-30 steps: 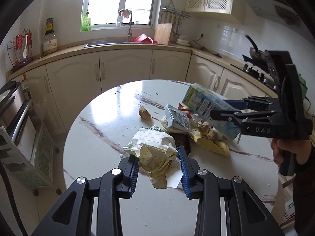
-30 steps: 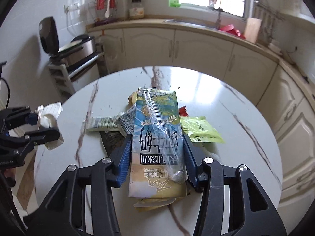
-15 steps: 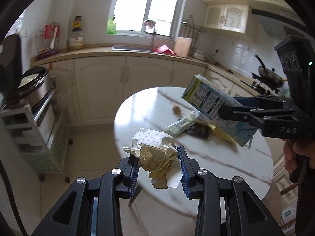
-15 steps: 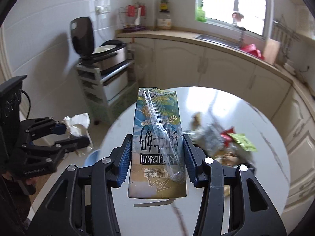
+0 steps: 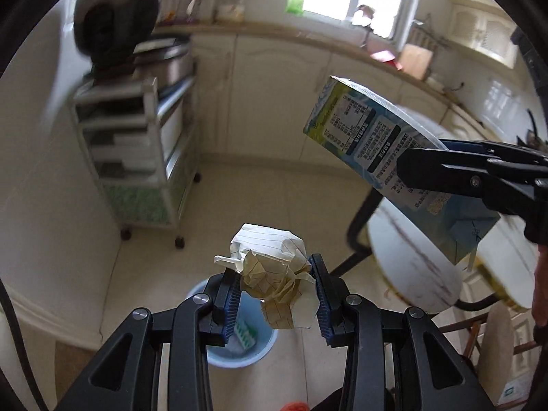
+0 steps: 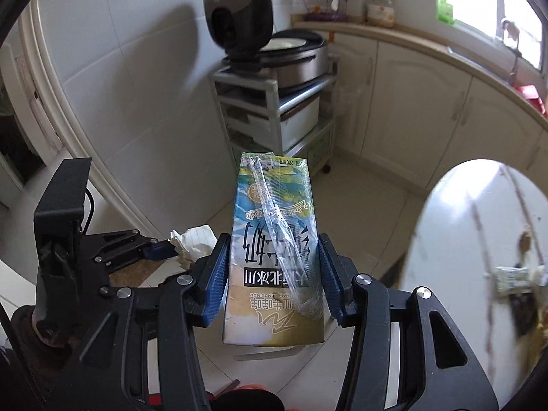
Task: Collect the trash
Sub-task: 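Carry both items over the blue bin and open both tools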
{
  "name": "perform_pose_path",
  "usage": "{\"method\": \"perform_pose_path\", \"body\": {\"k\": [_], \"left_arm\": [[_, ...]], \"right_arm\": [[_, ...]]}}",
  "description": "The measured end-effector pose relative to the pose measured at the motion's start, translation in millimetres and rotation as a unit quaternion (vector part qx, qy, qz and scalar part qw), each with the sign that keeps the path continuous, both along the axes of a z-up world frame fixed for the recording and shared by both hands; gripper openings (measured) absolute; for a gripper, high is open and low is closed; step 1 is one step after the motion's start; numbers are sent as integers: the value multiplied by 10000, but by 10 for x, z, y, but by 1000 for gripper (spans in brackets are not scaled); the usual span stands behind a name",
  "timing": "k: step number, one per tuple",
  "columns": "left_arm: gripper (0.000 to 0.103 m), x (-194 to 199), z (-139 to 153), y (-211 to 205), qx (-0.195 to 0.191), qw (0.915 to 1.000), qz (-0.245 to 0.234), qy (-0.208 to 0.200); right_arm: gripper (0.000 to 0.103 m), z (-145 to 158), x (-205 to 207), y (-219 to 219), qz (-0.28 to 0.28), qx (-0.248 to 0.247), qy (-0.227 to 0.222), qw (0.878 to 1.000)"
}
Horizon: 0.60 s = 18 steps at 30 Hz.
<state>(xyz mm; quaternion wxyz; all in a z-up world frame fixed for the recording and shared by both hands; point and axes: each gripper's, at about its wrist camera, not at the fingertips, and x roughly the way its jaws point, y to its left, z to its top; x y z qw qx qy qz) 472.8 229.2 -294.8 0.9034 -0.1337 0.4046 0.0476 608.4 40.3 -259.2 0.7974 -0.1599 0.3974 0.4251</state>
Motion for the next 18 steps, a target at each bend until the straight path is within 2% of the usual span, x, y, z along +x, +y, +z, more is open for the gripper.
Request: {"method": "perform_pose_path", "body": {"k": [6, 10, 14, 18], "left_arm": [[39, 101, -367, 205, -142, 9988, 97, 451], [53, 182, -551, 253, -122, 9969, 214, 742], [72, 230, -590, 199, -32, 9954, 361, 891], [73, 365, -545, 127, 231, 9921, 552, 1107]], "right_arm": [[47, -610, 118, 410, -156, -538, 207, 9982], [47, -991, 237, 534, -251, -860, 331, 9954], [47, -1371, 354, 656, -293, -1070, 602, 9920], [47, -1622, 458, 760, -279, -1009, 985, 9896]]}}
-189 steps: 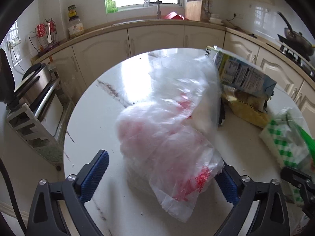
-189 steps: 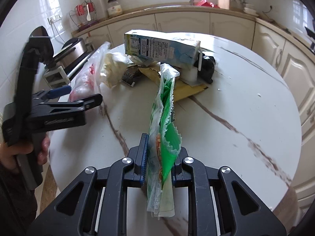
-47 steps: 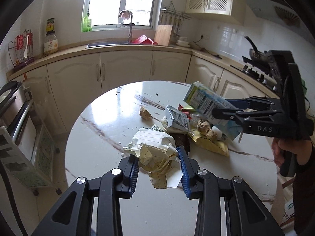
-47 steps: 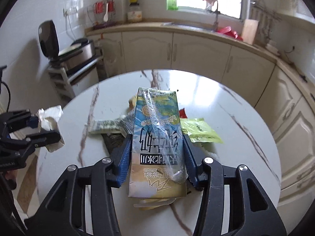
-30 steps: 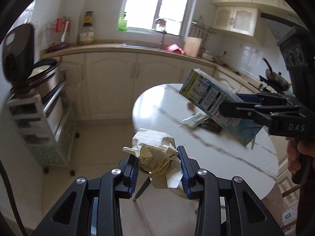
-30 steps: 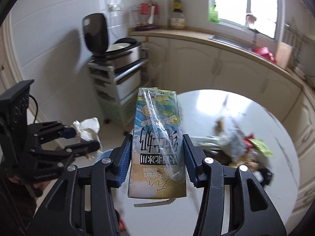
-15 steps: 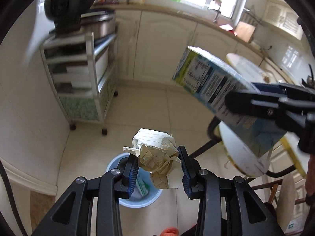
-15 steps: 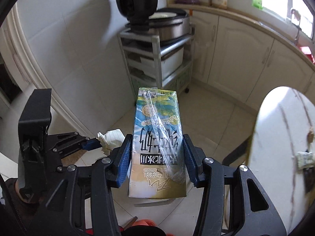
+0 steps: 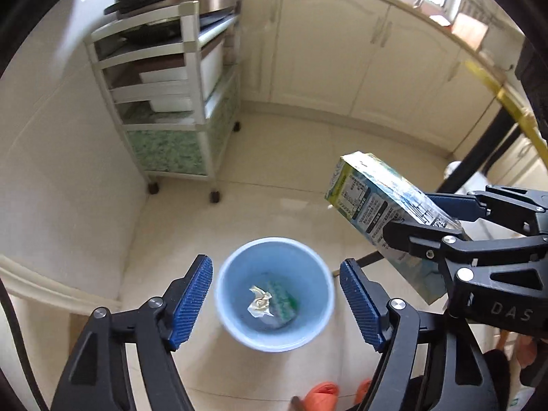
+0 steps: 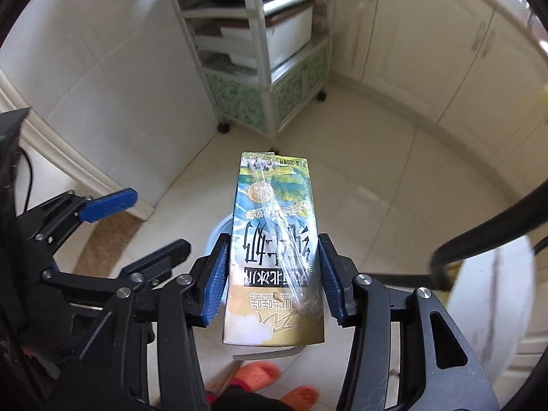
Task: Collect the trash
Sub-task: 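Carry both items over the blue bin and open both tools, then move both tools back over the table trash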
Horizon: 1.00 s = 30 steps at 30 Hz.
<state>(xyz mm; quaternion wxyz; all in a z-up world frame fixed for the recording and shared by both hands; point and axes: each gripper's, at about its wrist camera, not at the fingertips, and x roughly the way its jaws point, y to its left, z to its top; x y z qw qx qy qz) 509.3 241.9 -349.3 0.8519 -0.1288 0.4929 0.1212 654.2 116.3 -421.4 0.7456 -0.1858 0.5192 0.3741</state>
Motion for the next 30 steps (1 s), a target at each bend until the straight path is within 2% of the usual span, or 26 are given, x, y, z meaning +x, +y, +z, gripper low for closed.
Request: {"method": "perform_pose_path", "body": {"k": [6, 9, 12, 13, 17, 19, 21, 22, 26, 30], "left_arm": [[76, -123, 101, -17, 83, 9991, 406, -25], [76, -172, 184, -8, 41, 9988, 470, -145], [76, -179, 326, -76, 75, 9986, 432, -307], [76, -186, 402, -131, 96, 9984, 408, -389], [77, -296, 734, -292, 193, 9958, 382, -811], [79, -376, 966, -425, 297, 9932, 316, -1080], [83, -478, 1158, -542, 382, 9901, 245, -1331], [84, -515, 1294, -666, 466, 9875, 179, -1496], [90, -664, 1629, -1107, 578, 9787, -197, -1958], [93, -690, 1846, -1647, 638, 9697, -751, -2235]], "right_arm": [[49, -159, 22, 44, -138, 211, 305, 9992], [63, -139, -2, 18, -224, 321, 354, 9986], [67, 26, -49, -25, -251, 406, 156, 9987], [71, 113, -70, -57, -274, 452, 61, 9986], [73, 580, -184, -259, -494, 563, -441, 9962], [81, 861, -260, -383, -560, 758, -635, 9935], [84, 1200, -391, -568, -622, 1012, -936, 9885], [88, 1362, -455, -669, -653, 1132, -1075, 9856], [93, 1844, -630, -1120, -884, 1441, -1524, 9737], [97, 2175, -664, -1685, -1305, 1555, -1856, 9614]]}}
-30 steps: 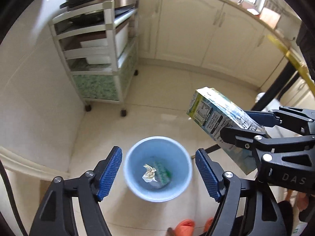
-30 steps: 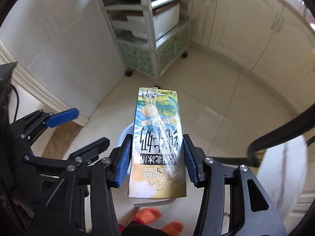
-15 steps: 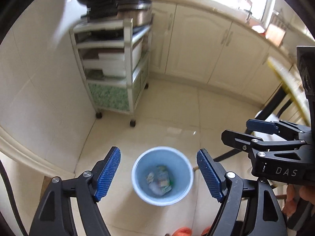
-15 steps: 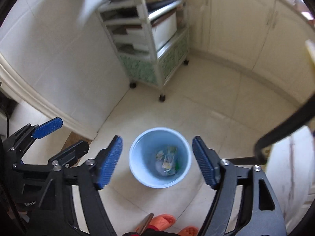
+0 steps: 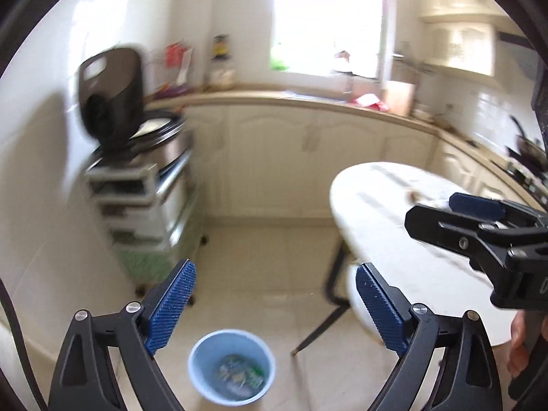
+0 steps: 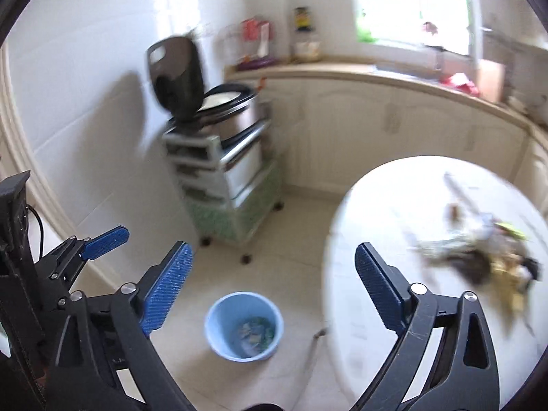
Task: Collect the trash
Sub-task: 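Move both tools back over the table trash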
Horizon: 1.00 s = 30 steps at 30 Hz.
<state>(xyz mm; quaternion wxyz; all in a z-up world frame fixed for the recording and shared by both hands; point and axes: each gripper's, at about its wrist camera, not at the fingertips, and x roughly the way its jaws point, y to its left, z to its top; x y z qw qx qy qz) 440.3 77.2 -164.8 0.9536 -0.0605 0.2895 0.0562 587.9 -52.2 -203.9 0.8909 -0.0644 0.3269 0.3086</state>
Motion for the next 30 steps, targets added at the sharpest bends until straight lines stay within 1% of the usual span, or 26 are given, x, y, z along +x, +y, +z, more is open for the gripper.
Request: {"method": "perform_pose_path", "body": {"k": [2, 4, 6, 7, 10, 13, 16, 18, 19, 21, 24, 25, 26, 27, 30], "left_arm": [[98, 47, 76, -313, 22, 9996, -279, -66], [98, 140, 114, -568, 67, 9982, -583, -99], [98, 233, 135, -776, 117, 9961, -878, -45], [98, 284, 139, -937, 180, 9943, -1050, -7], [98, 502, 142, -1250, 349, 9890, -1437, 95], [98, 719, 71, -1447, 420, 9850, -1661, 217], [98, 1077, -36, -1577, 494, 9819, -1783, 411], [98, 1348, -122, -1596, 499, 9804, -1824, 553], [98, 1532, -124, -1578, 502, 9797, -1844, 597], [98, 1931, -236, -1574, 522, 9773, -1903, 772], [96, 2534, -432, -1592, 693, 9752, -1871, 959], [94, 2713, -502, -1571, 722, 9737, -1875, 1071], [87, 2826, -550, -1567, 717, 9731, -1873, 1135], [84, 2953, -595, -1562, 708, 9726, -1877, 1174], [80, 3240, -679, -1544, 647, 9703, -1961, 1261]], "right_arm": [[98, 105, 14, -323, -274, 44, -129, 9995], [98, 192, 36, -708, -606, 48, -193, 9980], [98, 248, 86, -1030, -871, 45, -228, 9959], [98, 260, 113, -1191, -1030, 31, -239, 9944], [98, 295, 203, -1699, -1472, -38, -297, 9887], [98, 275, 326, -2149, -1865, -142, -268, 9820], [98, 239, 426, -2569, -2157, -224, -190, 9760], [98, 155, 511, -2815, -2330, -227, -71, 9722], [98, 110, 559, -2896, -2374, -243, -11, 9711], [98, 3, 635, -3046, -2470, -293, 81, 9685], [98, -168, 749, -3166, -2503, -372, 256, 9671], [98, -216, 791, -3186, -2508, -416, 301, 9667], [98, -264, 830, -3205, -2507, -453, 347, 9664], [98, -305, 867, -3217, -2510, -467, 381, 9661], [98, -414, 1009, -3254, -2507, -471, 512, 9656]]}}
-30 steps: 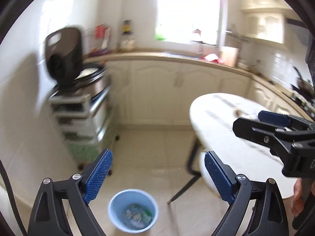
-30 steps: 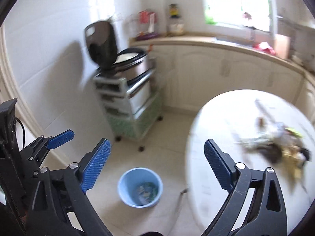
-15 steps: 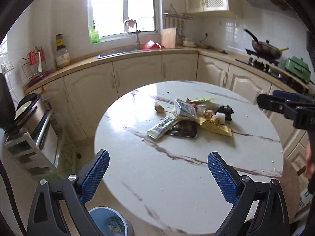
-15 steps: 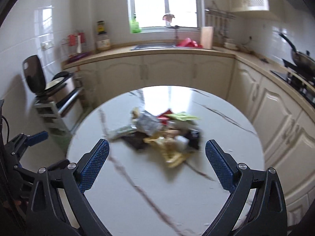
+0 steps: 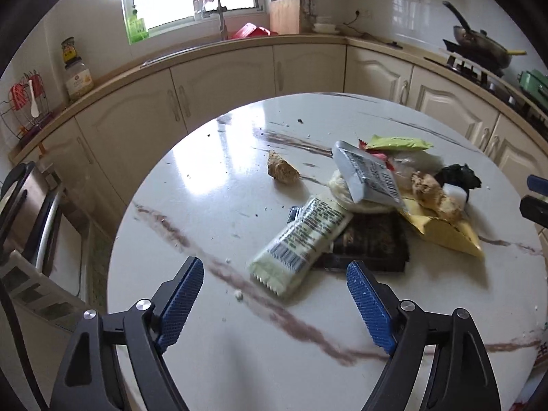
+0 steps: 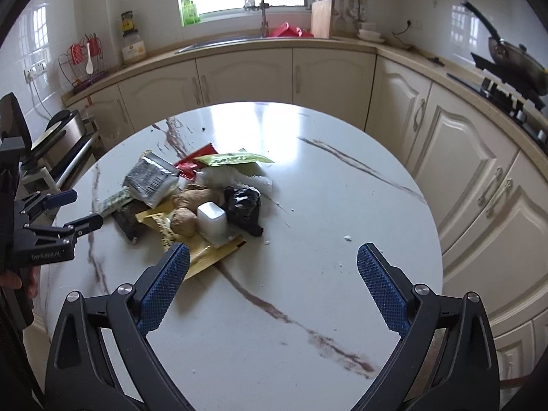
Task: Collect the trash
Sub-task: 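Move both tools back over the table trash, then grasp the white snack wrapper with the left tool while the right grasps the black bag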
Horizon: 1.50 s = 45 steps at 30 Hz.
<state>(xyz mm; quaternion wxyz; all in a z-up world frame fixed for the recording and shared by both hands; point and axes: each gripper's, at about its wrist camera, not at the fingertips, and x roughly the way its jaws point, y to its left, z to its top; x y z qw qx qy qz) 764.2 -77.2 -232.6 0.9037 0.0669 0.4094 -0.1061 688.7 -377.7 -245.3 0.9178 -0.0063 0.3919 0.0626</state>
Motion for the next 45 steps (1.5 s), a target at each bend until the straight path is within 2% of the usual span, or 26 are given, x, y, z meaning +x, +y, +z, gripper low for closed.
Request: {"method": "perform_pose_path", "body": {"k": [5, 7, 9, 10, 11, 13, 17, 21, 23, 26, 27, 29, 30, 31, 32, 35, 38, 41, 45], "left_arm": [[74, 304, -133, -92, 148, 9997, -164, 80], [74, 377, -156, -89, 77, 9996, -224, 121], [69, 446, -160, -85, 21, 9995, -281, 139], [63, 482, -167, -83, -75, 9992, -340, 176], [50, 487, -161, -79, -170, 9988, -405, 195], [35, 466, -149, -89, -344, 9974, -578, 240], [20, 461, -155, -76, -259, 9984, -482, 136], [18, 351, -147, -22, -376, 9981, -468, 102], [18, 262, -132, -3, -412, 9979, -486, 96], [18, 68, -63, 50, -539, 9972, -510, 20], [18, 22, -28, 68, -606, 9969, -510, 14], [18, -83, 19, 99, -664, 9965, -508, -39], [18, -126, 44, 105, -672, 9965, -493, -59], [18, -186, 63, 127, -701, 9963, -481, -92], [18, -234, 82, 137, -755, 9959, -488, -91], [18, -394, 158, 149, -817, 9955, -461, -143], [18, -540, 248, 187, -909, 9947, -443, -183], [18, -744, 329, 206, -951, 9940, -462, -274], [18, -1028, 408, 297, -1108, 9921, -471, -365]], "right_arm": [[98, -86, 173, -82, 0, 26, 79, 10000], [98, -99, 219, -83, 17, 41, 110, 9999], [98, -122, 266, -90, 36, 38, 140, 9999], [98, -130, 291, -88, 61, 39, 167, 9998], [98, -142, 314, -82, 113, 54, 191, 9997], [98, -172, 358, -68, 164, 66, 248, 9995], [98, -237, 446, -47, 211, 137, 391, 9989], [97, -284, 523, -33, 215, 197, 441, 9986], [96, -276, 568, -53, 185, 393, 427, 9981], [83, -307, 665, -87, 168, 718, 505, 9960], [75, -331, 697, -84, 156, 760, 575, 9953], [69, -354, 729, -91, 175, 890, 601, 9941], [54, -359, 735, -95, 181, 948, 626, 9934], [27, -351, 730, -94, 214, 982, 616, 9930], [22, -344, 720, -73, 279, 903, 622, 9936], [22, -314, 651, -33, 347, 692, 569, 9954], [22, -229, 513, -68, 149, 521, 372, 9978], [22, -75, 333, -150, -8, 439, 140, 9989], [22, 186, 72, -126, 88, 488, -85, 9987]]}}
